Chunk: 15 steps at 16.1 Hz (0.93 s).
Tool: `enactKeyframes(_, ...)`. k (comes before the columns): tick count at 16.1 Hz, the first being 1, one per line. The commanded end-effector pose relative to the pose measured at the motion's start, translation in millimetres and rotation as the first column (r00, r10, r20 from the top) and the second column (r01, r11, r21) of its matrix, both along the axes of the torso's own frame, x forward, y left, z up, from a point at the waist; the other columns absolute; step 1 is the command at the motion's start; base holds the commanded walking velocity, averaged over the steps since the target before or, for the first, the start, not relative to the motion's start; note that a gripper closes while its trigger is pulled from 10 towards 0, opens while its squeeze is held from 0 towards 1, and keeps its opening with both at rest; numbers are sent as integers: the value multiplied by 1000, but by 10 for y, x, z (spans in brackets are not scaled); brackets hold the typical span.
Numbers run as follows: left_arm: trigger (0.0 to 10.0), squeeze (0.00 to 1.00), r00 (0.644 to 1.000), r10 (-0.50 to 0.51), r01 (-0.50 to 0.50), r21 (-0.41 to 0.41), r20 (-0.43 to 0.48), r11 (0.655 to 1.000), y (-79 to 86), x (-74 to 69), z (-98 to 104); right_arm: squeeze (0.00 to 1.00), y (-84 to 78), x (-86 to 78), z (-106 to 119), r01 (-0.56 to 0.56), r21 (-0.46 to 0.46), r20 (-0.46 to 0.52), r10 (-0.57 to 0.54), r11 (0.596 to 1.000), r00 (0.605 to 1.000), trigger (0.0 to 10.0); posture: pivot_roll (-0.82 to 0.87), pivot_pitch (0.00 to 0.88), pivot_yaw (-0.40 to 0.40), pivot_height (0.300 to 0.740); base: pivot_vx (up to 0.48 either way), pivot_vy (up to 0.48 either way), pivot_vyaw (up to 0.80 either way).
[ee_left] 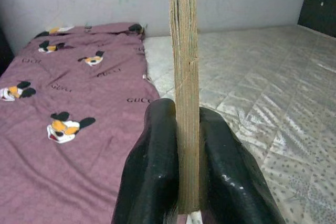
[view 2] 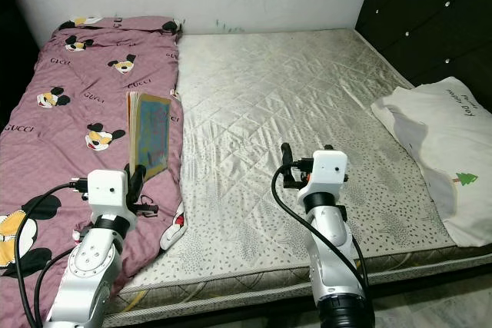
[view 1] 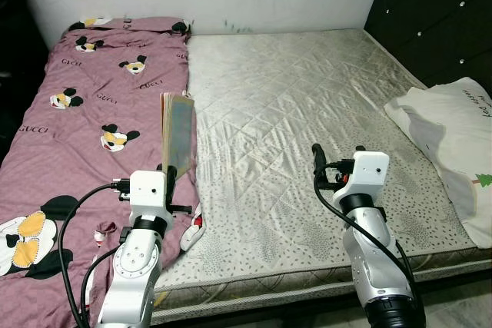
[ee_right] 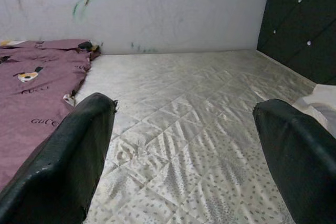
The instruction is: Clean up the room
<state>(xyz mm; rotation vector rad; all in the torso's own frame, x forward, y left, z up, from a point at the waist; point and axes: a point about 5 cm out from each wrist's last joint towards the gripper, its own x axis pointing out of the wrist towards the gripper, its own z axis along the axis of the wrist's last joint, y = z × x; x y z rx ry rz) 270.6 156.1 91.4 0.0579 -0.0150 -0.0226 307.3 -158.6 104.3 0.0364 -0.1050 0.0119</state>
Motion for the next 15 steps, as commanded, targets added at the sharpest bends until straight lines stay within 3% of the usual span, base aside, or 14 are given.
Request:
enactKeyframes(1,10000,0,998,-9,9,5,58,1000,6,14,131,0,7,-8,16,-10,-10,-3,10,1000,1000,10000,27,0,-9,740,0,0,0)
enactKeyframes(5,10000,0,998,-27,27,-8,57,1000,-63,16,144,0,30,-33,10,-32,-15,-8,32,999,999,10000,27,5,-8,740,0,0,348)
enactKeyframes(13,10000,0,999,-21,22,-19,44,1000,-65,1,140,0,55,-51,-1,-45,-7,-28,45,999,999,10000,26,17,-11,740,0,0,0)
enactKeyframes(15,10000,0,999,-19,20,-19,44,1000,-67,9,143,0,76,-44,11,-61,-15,-26,61,998,998,10000,25,17,-13,740,0,-304,637)
